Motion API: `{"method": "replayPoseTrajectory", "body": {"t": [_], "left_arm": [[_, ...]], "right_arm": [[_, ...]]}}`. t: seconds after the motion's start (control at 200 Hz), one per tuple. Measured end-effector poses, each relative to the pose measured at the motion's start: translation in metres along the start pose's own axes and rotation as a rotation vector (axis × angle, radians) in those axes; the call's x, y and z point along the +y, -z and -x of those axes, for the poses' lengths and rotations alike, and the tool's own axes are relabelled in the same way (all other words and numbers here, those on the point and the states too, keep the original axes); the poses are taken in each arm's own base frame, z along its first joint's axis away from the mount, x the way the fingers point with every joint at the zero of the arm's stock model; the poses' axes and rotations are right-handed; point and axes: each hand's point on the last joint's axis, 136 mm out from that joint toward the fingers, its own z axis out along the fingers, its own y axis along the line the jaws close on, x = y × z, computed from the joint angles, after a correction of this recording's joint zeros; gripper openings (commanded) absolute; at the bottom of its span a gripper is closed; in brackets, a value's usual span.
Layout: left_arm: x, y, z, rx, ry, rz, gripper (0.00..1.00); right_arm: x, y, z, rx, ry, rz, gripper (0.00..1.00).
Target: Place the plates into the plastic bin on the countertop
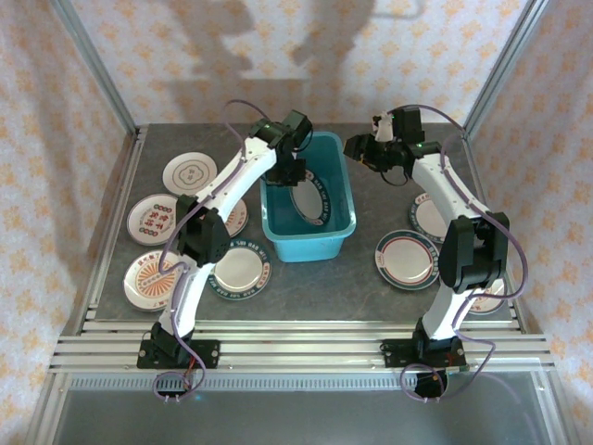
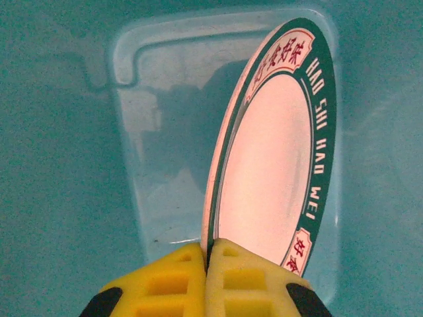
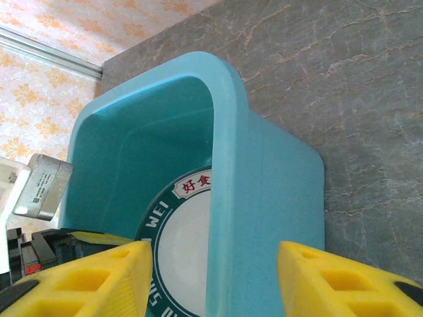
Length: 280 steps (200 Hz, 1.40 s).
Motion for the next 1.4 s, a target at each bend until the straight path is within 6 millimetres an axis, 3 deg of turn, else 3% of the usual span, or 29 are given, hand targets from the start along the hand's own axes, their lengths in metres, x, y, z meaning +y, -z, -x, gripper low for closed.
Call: {"method": "replayPoseTrajectory", "body": {"t": [0.365,1.401], "left_arm": [[0.013,-0.017,-0.009,0.017,-0.017,0.138,0.0],[0.021,-0.029,-0.012,-0.024,0.02,0.261,0.0]], "right_arm": [[-0.006,0.004,-0.007,-0.007,0.011,-0.037,0.52],[-0.011,0.008,-0.014,0.0,0.023,-0.065,0.52]]}}
